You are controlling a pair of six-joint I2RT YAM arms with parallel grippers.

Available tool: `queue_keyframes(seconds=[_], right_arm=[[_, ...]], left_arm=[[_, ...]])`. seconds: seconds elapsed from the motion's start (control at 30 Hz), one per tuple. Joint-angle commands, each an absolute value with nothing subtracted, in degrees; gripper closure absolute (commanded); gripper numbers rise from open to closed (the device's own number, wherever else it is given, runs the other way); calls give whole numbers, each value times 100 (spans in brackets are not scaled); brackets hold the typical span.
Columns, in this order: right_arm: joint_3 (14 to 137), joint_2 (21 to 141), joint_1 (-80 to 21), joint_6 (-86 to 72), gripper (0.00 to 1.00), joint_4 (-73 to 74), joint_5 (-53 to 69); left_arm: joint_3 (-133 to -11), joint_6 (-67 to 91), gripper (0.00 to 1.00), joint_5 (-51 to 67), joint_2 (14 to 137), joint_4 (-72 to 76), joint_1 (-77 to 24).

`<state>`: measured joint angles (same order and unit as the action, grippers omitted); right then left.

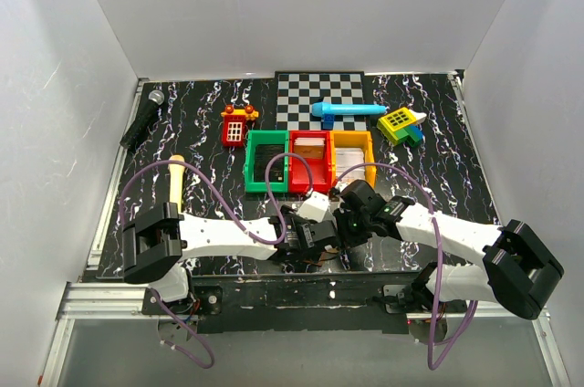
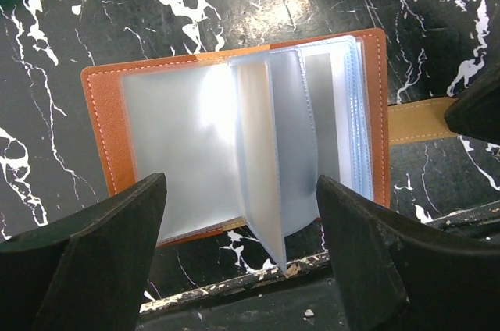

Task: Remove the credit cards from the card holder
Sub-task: Remove the credit card from the card holder.

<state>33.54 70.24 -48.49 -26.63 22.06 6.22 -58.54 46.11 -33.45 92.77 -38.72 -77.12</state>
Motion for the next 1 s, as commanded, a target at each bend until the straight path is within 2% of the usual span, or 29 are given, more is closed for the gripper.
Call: queue_keyframes(seconds=[0.0, 0.6, 0.97], right_arm=[[3437, 6987, -4860, -2637, 99, 2153, 677], [3524, 7040, -4860, -2637, 99, 2188, 694], [3533, 7075, -4860, -2628, 99, 2171, 712]], left_arm=[[-5836, 4772, 23, -3665, 9035, -4043, -7726], [-5713, 4948, 22, -3964, 8552, -4272, -7726], [-5493, 4053, 22, -3147, 8596, -3033, -7726]])
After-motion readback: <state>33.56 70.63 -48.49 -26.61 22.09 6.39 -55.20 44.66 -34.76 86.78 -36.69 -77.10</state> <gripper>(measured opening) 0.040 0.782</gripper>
